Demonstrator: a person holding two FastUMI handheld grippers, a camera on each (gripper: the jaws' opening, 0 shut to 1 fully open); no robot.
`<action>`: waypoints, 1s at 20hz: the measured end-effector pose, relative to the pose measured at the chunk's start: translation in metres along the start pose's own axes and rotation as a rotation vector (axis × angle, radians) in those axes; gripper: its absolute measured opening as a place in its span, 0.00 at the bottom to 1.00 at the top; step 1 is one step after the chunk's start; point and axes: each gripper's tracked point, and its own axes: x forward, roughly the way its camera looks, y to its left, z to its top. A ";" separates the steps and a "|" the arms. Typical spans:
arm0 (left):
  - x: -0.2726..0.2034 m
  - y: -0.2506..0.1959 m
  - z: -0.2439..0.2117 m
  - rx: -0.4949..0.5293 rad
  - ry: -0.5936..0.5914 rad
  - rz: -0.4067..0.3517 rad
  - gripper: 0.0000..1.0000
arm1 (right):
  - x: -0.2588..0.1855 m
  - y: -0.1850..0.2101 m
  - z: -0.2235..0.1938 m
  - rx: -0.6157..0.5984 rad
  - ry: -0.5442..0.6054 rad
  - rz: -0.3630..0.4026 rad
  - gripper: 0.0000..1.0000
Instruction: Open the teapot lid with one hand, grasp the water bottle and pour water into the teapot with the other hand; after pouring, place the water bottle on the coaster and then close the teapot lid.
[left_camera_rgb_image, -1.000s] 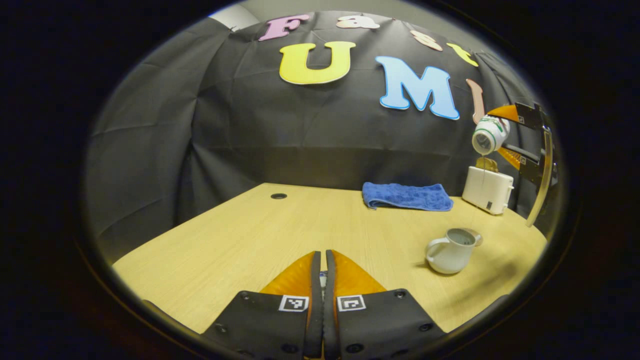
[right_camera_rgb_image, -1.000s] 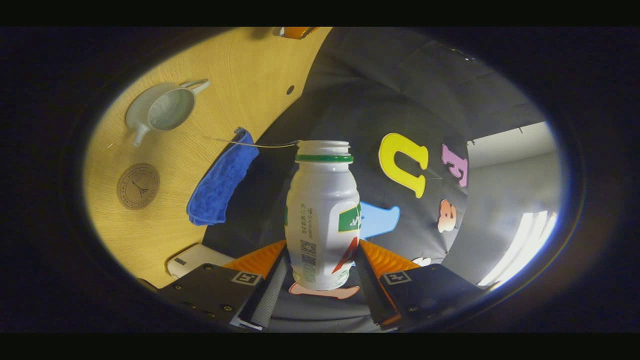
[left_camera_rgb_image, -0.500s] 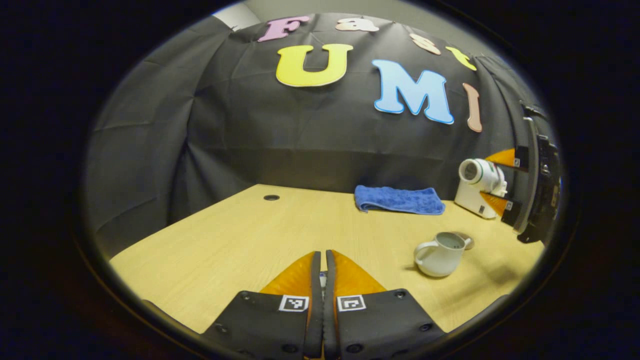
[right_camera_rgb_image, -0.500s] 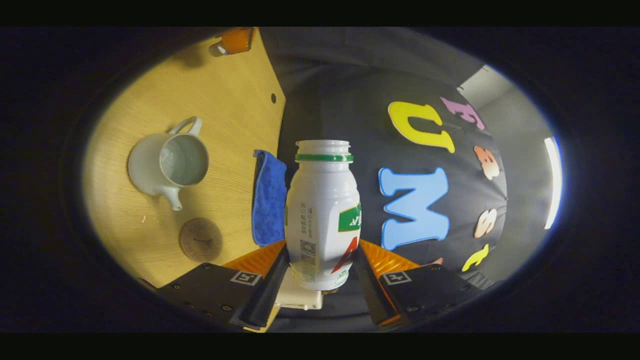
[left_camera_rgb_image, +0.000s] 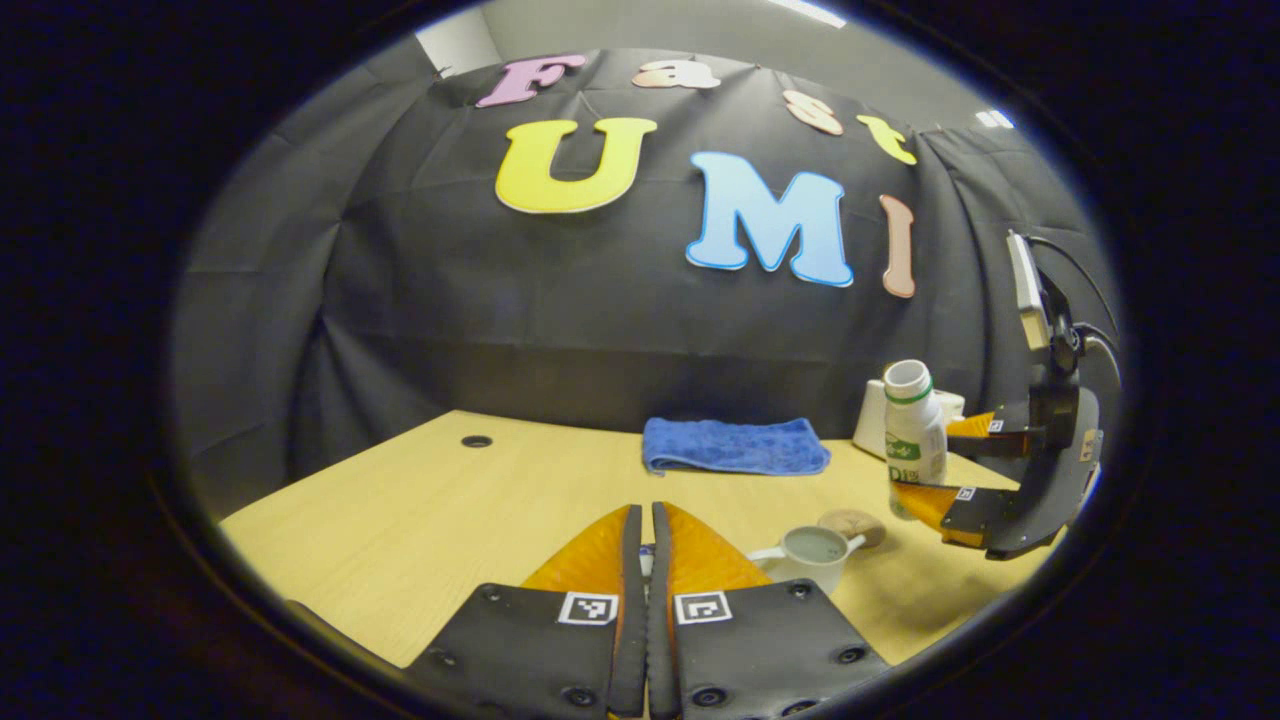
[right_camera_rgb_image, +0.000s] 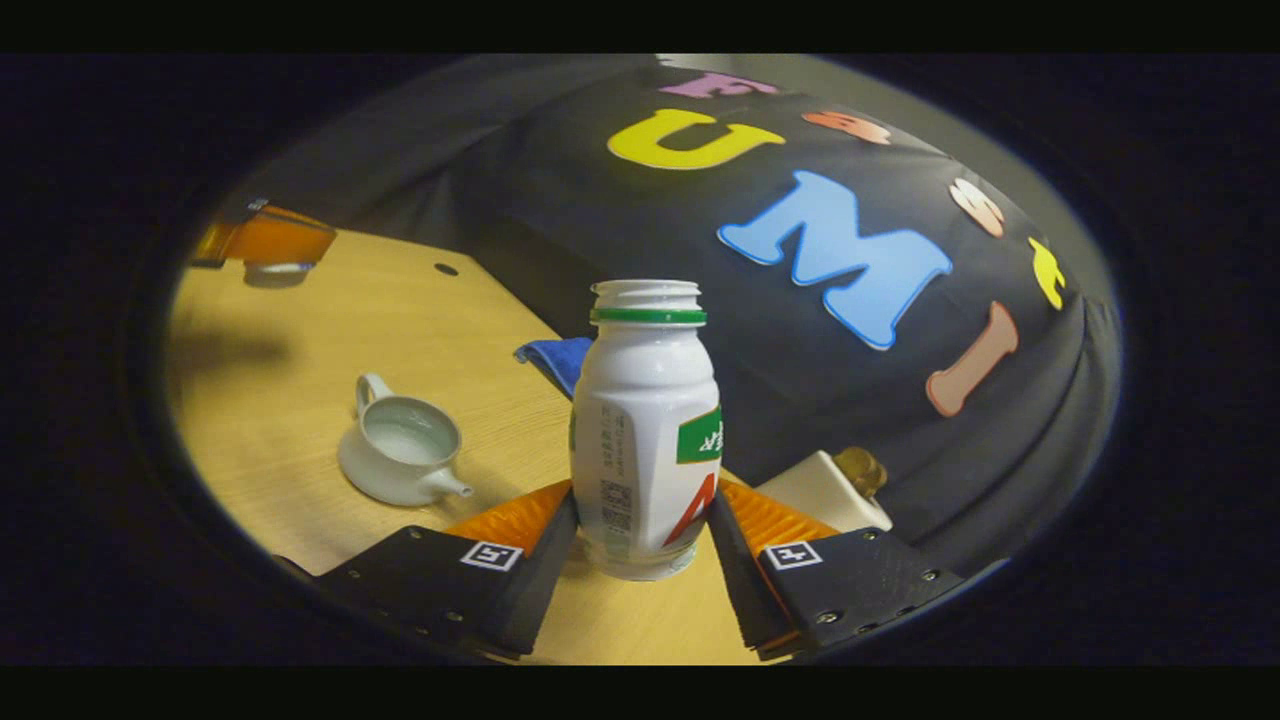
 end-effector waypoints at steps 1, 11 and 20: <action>0.006 -0.013 0.005 0.001 -0.011 -0.027 0.07 | -0.002 -0.004 -0.004 0.071 0.000 0.011 0.73; 0.059 -0.106 -0.016 0.073 0.018 -0.145 0.10 | -0.042 -0.050 -0.039 0.346 -0.009 0.020 0.73; 0.076 -0.129 -0.047 0.140 0.071 -0.142 0.07 | -0.054 -0.073 -0.054 0.377 -0.026 0.010 0.73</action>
